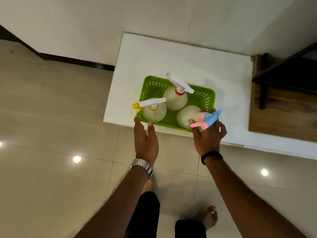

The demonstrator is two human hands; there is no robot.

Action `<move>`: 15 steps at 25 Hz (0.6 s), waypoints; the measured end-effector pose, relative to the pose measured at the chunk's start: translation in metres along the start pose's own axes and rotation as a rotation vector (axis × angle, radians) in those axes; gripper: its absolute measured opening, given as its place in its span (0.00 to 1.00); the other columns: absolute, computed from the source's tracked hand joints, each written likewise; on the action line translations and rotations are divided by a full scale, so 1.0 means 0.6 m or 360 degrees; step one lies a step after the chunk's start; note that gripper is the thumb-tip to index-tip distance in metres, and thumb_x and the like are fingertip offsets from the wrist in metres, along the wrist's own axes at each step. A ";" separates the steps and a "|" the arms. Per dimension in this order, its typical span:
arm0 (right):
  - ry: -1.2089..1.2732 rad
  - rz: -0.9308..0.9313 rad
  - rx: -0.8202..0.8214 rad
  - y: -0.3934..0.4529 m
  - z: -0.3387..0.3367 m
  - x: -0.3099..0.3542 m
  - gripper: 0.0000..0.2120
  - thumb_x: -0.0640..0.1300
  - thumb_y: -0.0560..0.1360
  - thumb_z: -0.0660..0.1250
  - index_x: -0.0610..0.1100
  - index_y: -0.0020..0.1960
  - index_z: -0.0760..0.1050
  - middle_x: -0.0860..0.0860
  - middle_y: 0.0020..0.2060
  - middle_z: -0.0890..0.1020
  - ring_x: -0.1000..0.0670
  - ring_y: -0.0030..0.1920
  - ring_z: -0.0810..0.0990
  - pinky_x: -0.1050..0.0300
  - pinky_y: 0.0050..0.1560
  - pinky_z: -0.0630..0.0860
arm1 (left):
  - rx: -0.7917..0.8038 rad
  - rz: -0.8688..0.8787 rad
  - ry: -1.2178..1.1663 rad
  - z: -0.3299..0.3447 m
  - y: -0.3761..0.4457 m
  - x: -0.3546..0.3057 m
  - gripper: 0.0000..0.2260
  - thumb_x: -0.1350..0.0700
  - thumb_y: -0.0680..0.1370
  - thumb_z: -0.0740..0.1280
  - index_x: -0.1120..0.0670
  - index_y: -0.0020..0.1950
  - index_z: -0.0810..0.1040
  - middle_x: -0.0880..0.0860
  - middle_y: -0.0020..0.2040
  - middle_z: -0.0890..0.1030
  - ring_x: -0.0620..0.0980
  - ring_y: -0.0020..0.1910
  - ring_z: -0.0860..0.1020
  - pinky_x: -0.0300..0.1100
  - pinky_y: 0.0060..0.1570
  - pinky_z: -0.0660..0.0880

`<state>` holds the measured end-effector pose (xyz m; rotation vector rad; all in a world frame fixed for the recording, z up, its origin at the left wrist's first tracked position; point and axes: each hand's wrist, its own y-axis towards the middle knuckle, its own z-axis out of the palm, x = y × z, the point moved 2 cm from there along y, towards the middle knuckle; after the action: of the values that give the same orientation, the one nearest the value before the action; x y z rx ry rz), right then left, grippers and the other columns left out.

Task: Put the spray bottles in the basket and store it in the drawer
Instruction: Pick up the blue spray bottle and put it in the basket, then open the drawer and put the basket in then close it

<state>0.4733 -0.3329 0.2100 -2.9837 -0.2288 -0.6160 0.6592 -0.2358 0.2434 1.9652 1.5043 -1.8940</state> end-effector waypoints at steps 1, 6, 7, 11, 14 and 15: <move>0.0012 -0.0005 -0.0027 0.003 0.003 0.000 0.23 0.63 0.76 0.63 0.47 0.60 0.77 0.46 0.72 0.74 0.46 0.76 0.66 0.48 0.73 0.54 | 0.0009 0.0005 0.0008 0.000 0.006 -0.001 0.28 0.50 0.84 0.57 0.50 0.83 0.50 0.48 0.83 0.55 0.48 0.81 0.59 0.53 0.80 0.58; 0.0144 0.0052 0.0004 0.014 -0.012 0.007 0.26 0.60 0.75 0.68 0.50 0.69 0.73 0.51 0.73 0.74 0.50 0.81 0.57 0.44 0.72 0.57 | -0.0048 0.0121 0.0069 -0.027 0.022 0.014 0.29 0.52 0.84 0.59 0.52 0.83 0.53 0.49 0.83 0.56 0.48 0.81 0.58 0.49 0.80 0.58; 0.0180 0.0082 0.0044 0.009 -0.019 0.010 0.29 0.60 0.75 0.68 0.49 0.71 0.71 0.50 0.75 0.72 0.50 0.81 0.56 0.46 0.72 0.56 | -0.0147 0.0163 0.0139 -0.042 0.027 0.022 0.30 0.53 0.83 0.60 0.54 0.83 0.52 0.51 0.83 0.55 0.49 0.82 0.56 0.49 0.81 0.55; 0.0419 0.0127 -0.0152 -0.027 -0.056 0.004 0.30 0.50 0.76 0.71 0.44 0.75 0.67 0.47 0.76 0.71 0.46 0.79 0.62 0.48 0.71 0.58 | -0.0412 -0.0185 0.0188 -0.130 0.096 0.086 0.35 0.48 0.83 0.61 0.57 0.83 0.45 0.55 0.84 0.49 0.53 0.83 0.50 0.48 0.82 0.49; 0.0560 0.0272 -0.0372 -0.072 -0.065 -0.035 0.26 0.45 0.78 0.68 0.44 0.75 0.68 0.48 0.74 0.73 0.46 0.76 0.67 0.42 0.74 0.63 | -0.0300 -0.0335 -0.0040 -0.162 0.150 0.107 0.27 0.46 0.84 0.58 0.56 0.80 0.58 0.54 0.80 0.64 0.55 0.79 0.64 0.52 0.77 0.63; 0.0556 0.0370 -0.0415 -0.087 -0.059 -0.052 0.25 0.45 0.78 0.67 0.45 0.75 0.68 0.48 0.73 0.73 0.46 0.75 0.69 0.42 0.75 0.64 | -0.0257 -0.0307 -0.0079 -0.129 0.155 0.098 0.23 0.46 0.84 0.56 0.56 0.77 0.63 0.53 0.73 0.72 0.55 0.73 0.71 0.53 0.74 0.66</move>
<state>0.4228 -0.2896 0.2328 -2.9994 0.2371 -1.1946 0.7635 -0.2038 0.1647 1.7501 1.8277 -1.8047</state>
